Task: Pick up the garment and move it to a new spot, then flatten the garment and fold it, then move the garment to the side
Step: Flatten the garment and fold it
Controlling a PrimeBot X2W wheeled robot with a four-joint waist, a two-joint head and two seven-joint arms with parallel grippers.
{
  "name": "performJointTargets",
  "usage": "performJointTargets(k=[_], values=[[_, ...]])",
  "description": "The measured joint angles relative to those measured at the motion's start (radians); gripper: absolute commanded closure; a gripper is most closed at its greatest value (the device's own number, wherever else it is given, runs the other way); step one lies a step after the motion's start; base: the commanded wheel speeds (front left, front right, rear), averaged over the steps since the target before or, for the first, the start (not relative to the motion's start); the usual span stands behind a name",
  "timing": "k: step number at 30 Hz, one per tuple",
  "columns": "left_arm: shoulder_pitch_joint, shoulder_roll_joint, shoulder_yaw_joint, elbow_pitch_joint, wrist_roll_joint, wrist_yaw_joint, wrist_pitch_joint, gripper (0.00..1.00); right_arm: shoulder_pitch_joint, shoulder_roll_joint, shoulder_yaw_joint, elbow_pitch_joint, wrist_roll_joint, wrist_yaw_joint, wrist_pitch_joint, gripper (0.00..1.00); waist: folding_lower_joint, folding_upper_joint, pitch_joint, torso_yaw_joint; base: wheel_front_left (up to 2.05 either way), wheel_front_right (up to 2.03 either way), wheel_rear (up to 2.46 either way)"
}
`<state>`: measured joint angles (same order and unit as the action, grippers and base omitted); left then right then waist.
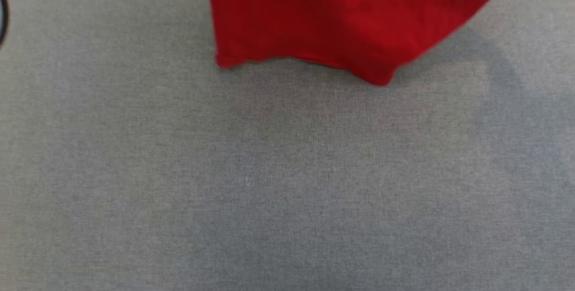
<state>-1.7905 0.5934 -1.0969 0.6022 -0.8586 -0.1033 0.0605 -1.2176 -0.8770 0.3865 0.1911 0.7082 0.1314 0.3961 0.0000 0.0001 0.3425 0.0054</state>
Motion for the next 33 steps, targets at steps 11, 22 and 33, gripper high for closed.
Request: performJointTargets(k=[11, 22, 33], values=[[-0.196, -0.094, 0.026, 0.170, 0.076, 0.011, -0.146, 1.00, -0.450, 0.109, 0.168, 0.313, -0.098, 0.000, -0.152, 1.00, 0.0003, 0.0000, 0.153, -0.018, 0.00, 0.00, 0.00], [-0.275, -0.099, 0.041, 0.195, 0.081, 0.019, -0.184, 1.00, -0.696, 0.182, 0.314, 0.530, -0.124, 0.000, -0.258, 1.00, 0.0002, 0.0000, 0.186, -0.036, 0.00, 0.00, 0.00], [-0.034, -0.077, 0.009, 0.210, 0.029, 0.002, -0.231, 1.00, -0.523, 0.237, 0.465, 0.607, 0.024, 0.000, -0.393, 1.00, 0.0001, 0.0000, 0.192, -0.038, 0.00, 0.00, 0.00]])
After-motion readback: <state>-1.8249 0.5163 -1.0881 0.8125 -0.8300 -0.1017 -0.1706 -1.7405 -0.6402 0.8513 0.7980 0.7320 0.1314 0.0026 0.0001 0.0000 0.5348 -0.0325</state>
